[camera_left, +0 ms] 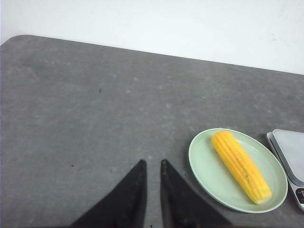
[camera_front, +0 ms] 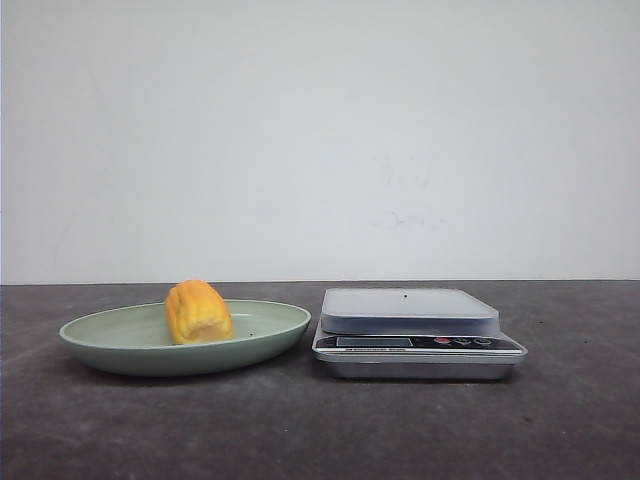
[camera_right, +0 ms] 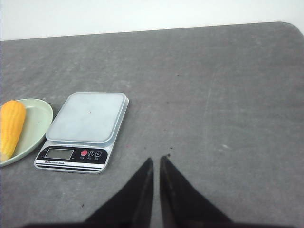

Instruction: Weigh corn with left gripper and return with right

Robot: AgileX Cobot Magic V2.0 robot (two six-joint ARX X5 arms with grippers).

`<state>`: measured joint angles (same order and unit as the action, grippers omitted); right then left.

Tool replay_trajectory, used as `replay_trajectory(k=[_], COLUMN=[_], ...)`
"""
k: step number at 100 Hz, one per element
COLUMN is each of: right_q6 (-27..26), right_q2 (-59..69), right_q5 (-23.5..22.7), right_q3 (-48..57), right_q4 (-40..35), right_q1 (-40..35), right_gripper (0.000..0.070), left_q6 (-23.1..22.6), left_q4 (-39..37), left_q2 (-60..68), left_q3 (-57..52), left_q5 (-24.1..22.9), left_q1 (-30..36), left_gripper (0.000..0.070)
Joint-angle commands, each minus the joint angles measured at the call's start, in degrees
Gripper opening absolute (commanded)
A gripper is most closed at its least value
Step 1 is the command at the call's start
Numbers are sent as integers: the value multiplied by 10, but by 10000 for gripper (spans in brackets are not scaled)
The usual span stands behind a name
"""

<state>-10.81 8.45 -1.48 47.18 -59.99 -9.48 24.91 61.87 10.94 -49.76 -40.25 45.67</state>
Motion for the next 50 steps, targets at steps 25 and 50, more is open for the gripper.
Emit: replay_trajectory(k=[25,50], right_q6=[-10,-10], right_q2=[0,0], right_q5=[0,0], right_q3=[7,7], right_q4=[9,9], right_q1=[-1,-1], right_gripper=[7,7], left_q6=[0,0], left_q4=[0,0], left_q2=[2,2], left_q3=[-9,-9], left_q5=[-1,0], left_q1=[5,5], left_gripper=[4,4])
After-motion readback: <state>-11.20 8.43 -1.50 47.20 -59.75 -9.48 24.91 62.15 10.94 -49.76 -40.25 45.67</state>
